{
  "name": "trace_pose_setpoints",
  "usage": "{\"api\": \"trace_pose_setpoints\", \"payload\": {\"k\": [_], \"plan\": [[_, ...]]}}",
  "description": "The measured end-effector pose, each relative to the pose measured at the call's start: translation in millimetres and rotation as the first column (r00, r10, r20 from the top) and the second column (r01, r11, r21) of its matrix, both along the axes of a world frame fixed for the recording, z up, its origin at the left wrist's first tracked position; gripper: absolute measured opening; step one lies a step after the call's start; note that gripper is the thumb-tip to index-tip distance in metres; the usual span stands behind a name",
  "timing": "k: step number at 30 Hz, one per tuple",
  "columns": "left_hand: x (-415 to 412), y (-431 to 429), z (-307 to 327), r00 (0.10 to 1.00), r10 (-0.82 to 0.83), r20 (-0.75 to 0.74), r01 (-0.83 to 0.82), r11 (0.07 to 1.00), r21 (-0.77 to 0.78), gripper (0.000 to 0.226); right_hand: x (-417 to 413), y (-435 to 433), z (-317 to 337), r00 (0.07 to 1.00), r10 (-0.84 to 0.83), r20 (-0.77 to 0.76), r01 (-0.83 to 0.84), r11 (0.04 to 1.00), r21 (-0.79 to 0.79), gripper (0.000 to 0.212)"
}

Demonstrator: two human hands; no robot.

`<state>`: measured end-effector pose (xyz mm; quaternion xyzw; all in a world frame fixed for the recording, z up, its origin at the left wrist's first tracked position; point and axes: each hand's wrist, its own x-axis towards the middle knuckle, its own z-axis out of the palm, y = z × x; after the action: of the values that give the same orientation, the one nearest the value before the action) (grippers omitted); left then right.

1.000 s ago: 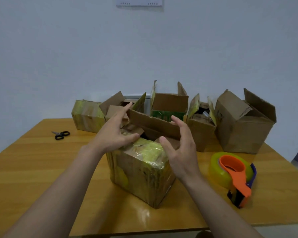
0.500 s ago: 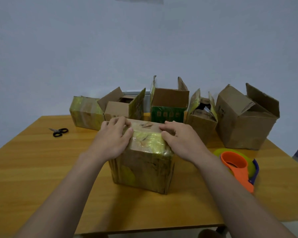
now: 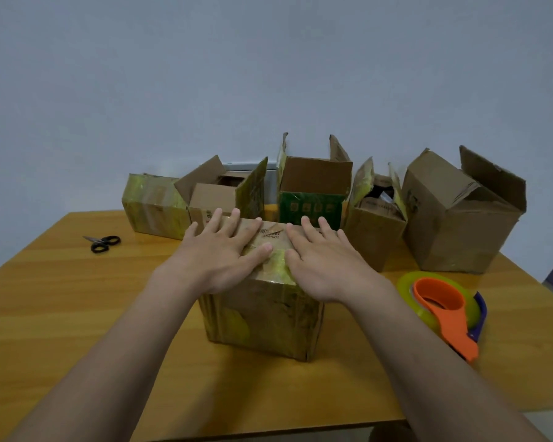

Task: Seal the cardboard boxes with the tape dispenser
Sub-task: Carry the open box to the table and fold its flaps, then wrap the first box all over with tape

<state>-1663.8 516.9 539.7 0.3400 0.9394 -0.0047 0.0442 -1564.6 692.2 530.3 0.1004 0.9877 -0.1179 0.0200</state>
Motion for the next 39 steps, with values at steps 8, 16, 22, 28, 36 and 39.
{"api": "trace_pose_setpoints", "payload": {"k": [8,16,22,28,36,39], "plan": [[26.3,-7.3,-4.0,0.984,-0.172,-0.048,0.174,0.984,0.041,0.100,1.8,13.1,-9.0,0.919,-0.121,-0.375,-0.080,0.875,-0.478,0.046],[48.9,11.9,4.5,0.996,-0.073,-0.053,0.073,0.997,-0.007,0.130,41.1,51.1,-8.4,0.826,-0.206,-0.525,-0.017,0.921,-0.388,0.030],[77.7,47.2,3.9,0.985,-0.126,-0.119,0.130,0.991,0.031,0.118,85.8,129.8,-27.5,0.950,-0.311,0.034,0.311,0.950,0.008,0.038],[103.7,79.7,-7.0,0.929,-0.259,-0.265,0.304,0.941,0.146,0.092,98.7,133.6,-72.7,0.910,-0.415,-0.005,0.415,0.910,0.016,0.077],[132.3,87.5,-27.3,0.817,-0.382,-0.433,0.568,0.665,0.485,0.057,102.4,132.6,-68.3,0.886,-0.435,-0.159,0.427,0.900,-0.084,0.080],[142.6,94.5,-33.8,0.828,-0.415,-0.378,0.557,0.690,0.463,0.064,102.3,125.7,-55.6,0.795,-0.550,-0.256,0.415,0.801,-0.431,0.082]]}}
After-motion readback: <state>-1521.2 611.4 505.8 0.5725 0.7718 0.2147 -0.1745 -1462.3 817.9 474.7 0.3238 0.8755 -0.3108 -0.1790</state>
